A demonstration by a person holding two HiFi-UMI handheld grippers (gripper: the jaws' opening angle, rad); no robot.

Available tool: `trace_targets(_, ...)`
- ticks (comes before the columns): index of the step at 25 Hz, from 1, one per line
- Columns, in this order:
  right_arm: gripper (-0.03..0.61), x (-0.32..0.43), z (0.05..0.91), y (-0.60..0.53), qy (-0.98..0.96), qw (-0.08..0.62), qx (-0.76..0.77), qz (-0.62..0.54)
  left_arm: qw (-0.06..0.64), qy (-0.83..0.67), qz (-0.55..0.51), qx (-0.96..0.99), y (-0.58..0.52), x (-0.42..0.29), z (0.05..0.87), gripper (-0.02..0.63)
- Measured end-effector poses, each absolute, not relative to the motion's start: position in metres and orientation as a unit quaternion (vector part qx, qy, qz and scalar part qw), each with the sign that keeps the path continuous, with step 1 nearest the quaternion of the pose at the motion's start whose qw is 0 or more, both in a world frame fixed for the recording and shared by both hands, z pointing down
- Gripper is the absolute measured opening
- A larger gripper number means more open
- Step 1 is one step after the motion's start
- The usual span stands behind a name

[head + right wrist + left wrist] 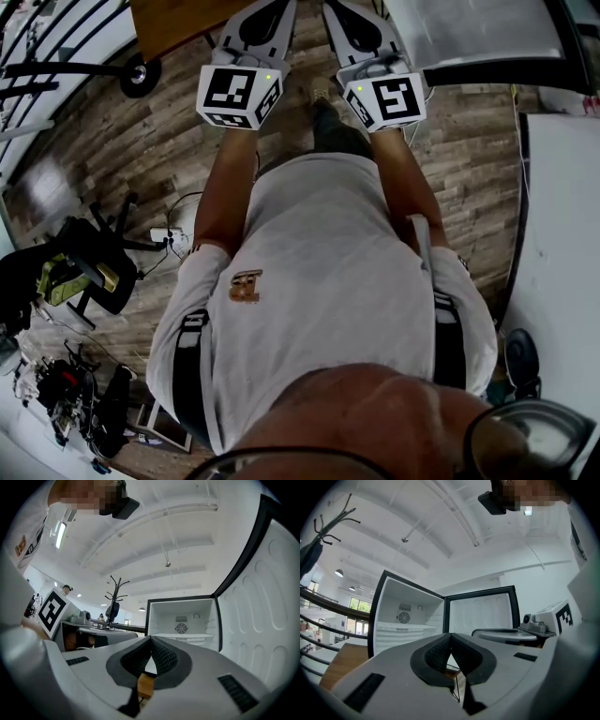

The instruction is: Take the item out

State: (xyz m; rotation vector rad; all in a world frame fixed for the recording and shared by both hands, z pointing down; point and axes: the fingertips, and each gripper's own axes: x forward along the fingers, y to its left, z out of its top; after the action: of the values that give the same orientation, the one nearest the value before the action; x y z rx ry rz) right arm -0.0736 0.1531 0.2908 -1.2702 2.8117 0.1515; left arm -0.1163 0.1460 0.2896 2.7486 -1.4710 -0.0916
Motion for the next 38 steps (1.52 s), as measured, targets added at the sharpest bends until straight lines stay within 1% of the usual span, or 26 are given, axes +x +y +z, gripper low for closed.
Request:
trace_targets(11, 0.034, -0.067, 0.313, 0.026, 0.903, 0.020, -0.428, 0.029, 0.027, -0.485, -0.010, 0.874, 0.024, -0.110, 0.314, 0.018)
trace_targets(18, 0.034, -0.059, 0.343, -0.058, 0.895, 0.008, -0.446, -0.010, 0.070, -0.496, -0.007, 0.865, -0.059, -0.106, 0.342, 0.018)
trace_targets(23, 0.034, -0.054, 0.360, -0.105, 0.889, 0.011, -0.455, -0.044, 0.087, -0.509, 0.002, 0.856, -0.103, -0.106, 0.357, 0.018)
trace_targets(30, 0.034, -0.049, 0.375, -0.143, 0.890, 0.004, -0.451, -0.058, 0.096, -0.523, 0.013, 0.847, -0.152, -0.096, 0.371, 0.018)
trace_targets(38, 0.034, -0.043, 0.396, -0.150, 0.900, -0.004, -0.430, -0.064, 0.108, -0.540, 0.014, 0.835, -0.183, -0.074, 0.393, 0.018)
